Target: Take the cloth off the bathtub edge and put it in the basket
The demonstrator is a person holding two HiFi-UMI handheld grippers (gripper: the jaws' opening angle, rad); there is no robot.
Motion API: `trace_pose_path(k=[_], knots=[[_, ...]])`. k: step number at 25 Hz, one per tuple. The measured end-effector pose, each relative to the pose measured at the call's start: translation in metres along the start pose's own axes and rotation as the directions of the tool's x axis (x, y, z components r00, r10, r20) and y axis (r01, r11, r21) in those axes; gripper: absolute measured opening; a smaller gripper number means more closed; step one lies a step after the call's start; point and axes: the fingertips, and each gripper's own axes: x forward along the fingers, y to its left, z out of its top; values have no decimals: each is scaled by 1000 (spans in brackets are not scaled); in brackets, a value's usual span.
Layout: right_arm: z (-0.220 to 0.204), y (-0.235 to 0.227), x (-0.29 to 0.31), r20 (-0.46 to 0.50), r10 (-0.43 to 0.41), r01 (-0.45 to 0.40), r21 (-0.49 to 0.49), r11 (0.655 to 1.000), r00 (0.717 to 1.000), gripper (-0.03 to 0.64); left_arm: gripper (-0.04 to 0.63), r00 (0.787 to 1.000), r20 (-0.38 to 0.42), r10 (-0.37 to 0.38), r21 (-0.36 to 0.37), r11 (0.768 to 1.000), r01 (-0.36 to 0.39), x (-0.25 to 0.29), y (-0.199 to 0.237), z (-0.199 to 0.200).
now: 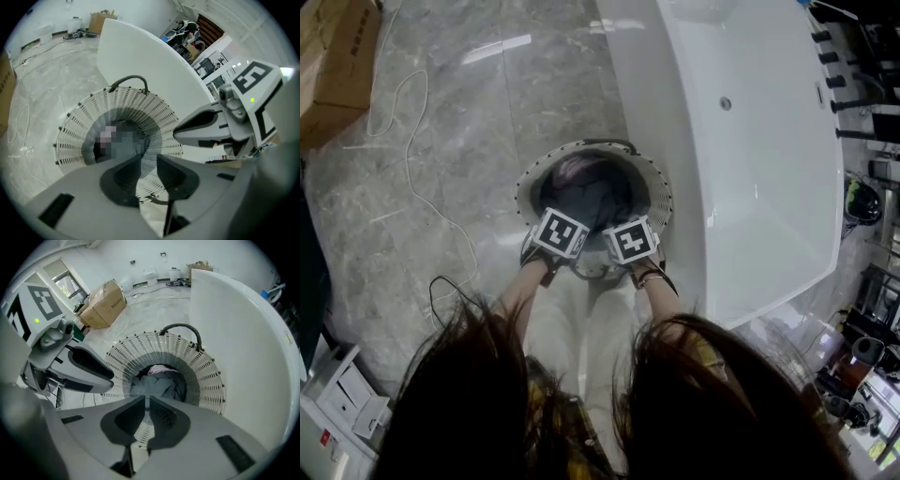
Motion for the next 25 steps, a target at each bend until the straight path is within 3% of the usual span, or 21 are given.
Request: trace_pose_path(k=[9,15,21,25], knots=[[22,15,-63,95,-11,14,-34,999,995,37,86,995,95,14,14,1000,-16,-49,-25,32],[65,35,-133,256,-1,17,-60,998,967,37,75,978,210,-22,20,1000,18,-99,-55,57],[93,50,-224,450,0,21,-42,999,893,37,70,925,375,-67,2,997,71,-170,-91,82],[114,69,-287,569,27,19,-74,997,822,37,70,881,465,-91,59,996,72,-218,-115,99]])
